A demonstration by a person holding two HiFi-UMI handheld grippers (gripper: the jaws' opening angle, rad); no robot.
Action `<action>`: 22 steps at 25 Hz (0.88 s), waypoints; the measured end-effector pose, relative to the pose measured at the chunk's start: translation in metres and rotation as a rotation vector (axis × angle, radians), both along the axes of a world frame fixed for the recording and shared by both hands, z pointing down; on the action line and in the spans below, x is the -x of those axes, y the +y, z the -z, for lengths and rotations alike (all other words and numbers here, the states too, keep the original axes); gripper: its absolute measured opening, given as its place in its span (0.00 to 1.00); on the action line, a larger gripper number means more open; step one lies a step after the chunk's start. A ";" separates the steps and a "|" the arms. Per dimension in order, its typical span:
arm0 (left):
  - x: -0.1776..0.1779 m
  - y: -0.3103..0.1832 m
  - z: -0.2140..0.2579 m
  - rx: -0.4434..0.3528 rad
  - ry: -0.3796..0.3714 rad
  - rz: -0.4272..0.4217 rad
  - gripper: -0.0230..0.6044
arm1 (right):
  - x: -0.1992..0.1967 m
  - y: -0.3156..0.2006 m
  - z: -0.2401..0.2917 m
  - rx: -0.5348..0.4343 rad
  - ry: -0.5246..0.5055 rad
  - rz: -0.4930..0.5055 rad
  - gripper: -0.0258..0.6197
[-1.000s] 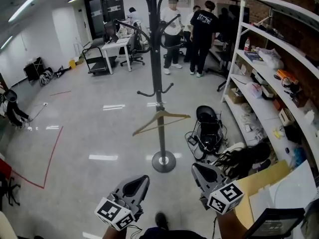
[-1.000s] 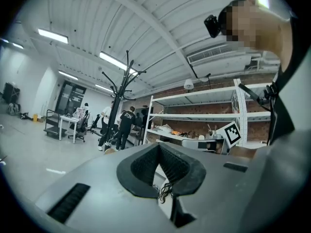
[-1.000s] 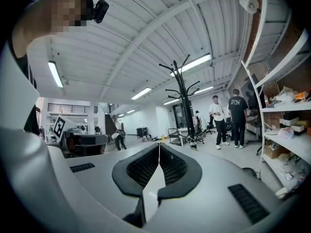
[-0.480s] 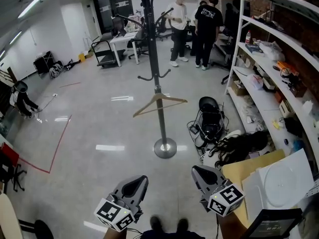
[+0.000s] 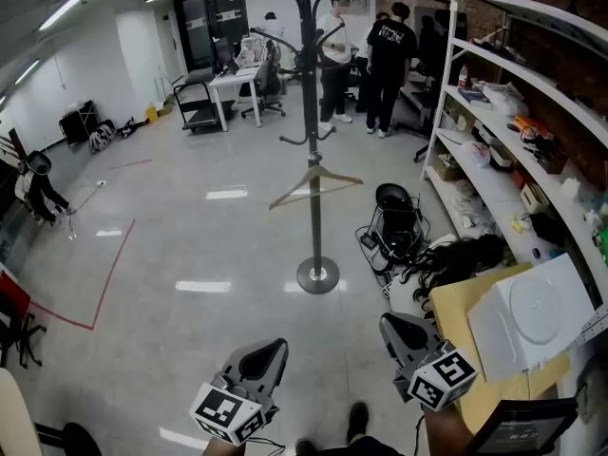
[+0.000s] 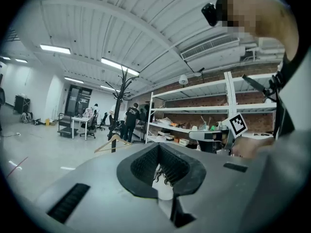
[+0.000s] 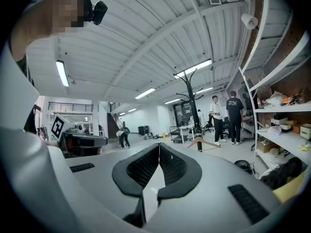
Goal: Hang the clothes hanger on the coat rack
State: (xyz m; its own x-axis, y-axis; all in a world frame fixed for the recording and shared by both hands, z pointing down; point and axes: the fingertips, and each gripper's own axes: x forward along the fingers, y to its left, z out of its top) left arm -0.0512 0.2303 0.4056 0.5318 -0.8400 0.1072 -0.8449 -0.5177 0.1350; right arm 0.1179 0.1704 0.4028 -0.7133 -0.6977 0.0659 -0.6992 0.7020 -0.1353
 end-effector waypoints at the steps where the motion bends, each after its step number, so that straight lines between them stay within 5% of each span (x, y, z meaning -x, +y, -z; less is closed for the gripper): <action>1: 0.005 0.008 -0.005 0.006 -0.002 -0.005 0.04 | 0.004 0.011 -0.003 0.002 0.007 -0.008 0.05; 9: 0.010 0.054 -0.008 0.031 0.029 -0.023 0.04 | 0.005 0.067 0.003 0.028 0.012 -0.062 0.05; 22: -0.029 0.074 0.014 -0.004 0.066 0.061 0.04 | -0.037 0.082 0.026 -0.019 0.003 -0.039 0.05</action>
State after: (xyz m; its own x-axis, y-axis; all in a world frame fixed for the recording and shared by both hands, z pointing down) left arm -0.0222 0.3038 0.3919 0.4858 -0.8713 0.0698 -0.8639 -0.4665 0.1897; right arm 0.1549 0.2519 0.3768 -0.6851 -0.7264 0.0542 -0.7267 0.6764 -0.1199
